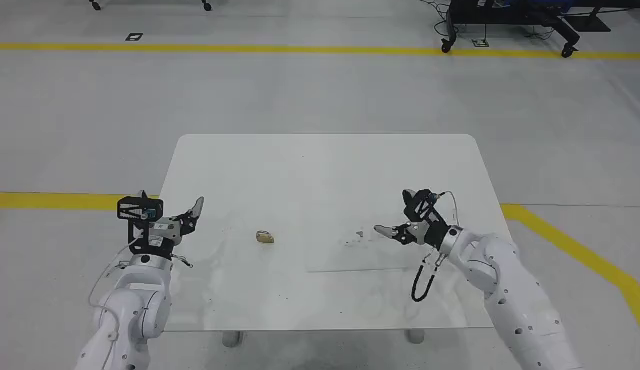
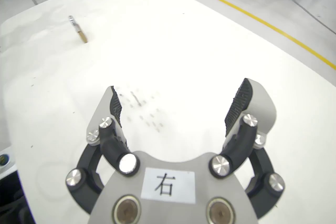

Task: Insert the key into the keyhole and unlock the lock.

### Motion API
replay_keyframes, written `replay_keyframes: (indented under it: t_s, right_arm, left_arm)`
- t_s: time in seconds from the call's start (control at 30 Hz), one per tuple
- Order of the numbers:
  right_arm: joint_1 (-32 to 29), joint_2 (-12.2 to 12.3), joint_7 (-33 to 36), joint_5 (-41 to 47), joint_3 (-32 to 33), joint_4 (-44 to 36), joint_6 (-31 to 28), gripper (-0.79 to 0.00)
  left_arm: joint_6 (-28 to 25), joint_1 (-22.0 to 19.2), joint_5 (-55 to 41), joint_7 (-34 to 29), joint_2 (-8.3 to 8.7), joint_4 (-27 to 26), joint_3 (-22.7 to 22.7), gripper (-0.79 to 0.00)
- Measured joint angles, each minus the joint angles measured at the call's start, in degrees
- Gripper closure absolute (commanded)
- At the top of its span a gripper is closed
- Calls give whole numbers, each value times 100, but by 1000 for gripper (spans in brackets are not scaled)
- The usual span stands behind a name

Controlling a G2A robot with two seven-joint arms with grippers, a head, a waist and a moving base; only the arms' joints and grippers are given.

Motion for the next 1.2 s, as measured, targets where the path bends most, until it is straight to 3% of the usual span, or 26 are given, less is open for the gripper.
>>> replay_keyframes:
  t_s: [0.1,0.2,0.23,0.27,0.3,0.4,0.73,0.8,0.87,1.2]
  right_arm:
    - [351,23,161,217,-185,444,-974,-739]
    - [728,27,360,234,-487,844,-1409,-690]
    - [825,19,409,184,-588,932,-1407,-619]
    - [937,2,432,141,-729,1038,-1392,-462]
    - [1019,-12,443,97,-828,1120,-1377,-422]
    - [1279,-64,470,-128,-1131,1378,-1281,-440]
    - [1795,-140,35,-785,-1684,1899,-1300,-286]
    - [1822,-139,-29,-929,-1744,1896,-1244,-212]
    - [1834,-139,-51,-1087,-1801,1861,-1118,0]
    - [1762,-93,-289,-1353,-1840,1668,-870,0]
  left_arm:
    - [0,0,0,0,0,0,0,-785]
    - [0,0,0,0,0,0,0,-785]
    - [0,0,0,0,0,0,0,-785]
    - [0,0,0,0,0,0,0,-785]
    - [0,0,0,0,0,0,0,-785]
    - [0,0,0,0,0,0,0,-785]
    - [0,0,0,0,0,0,0,-785]
    - [0,0,0,0,0,0,0,-785]
    - [0,0,0,0,0,0,0,-785]
    - [0,0,0,0,0,0,0,-785]
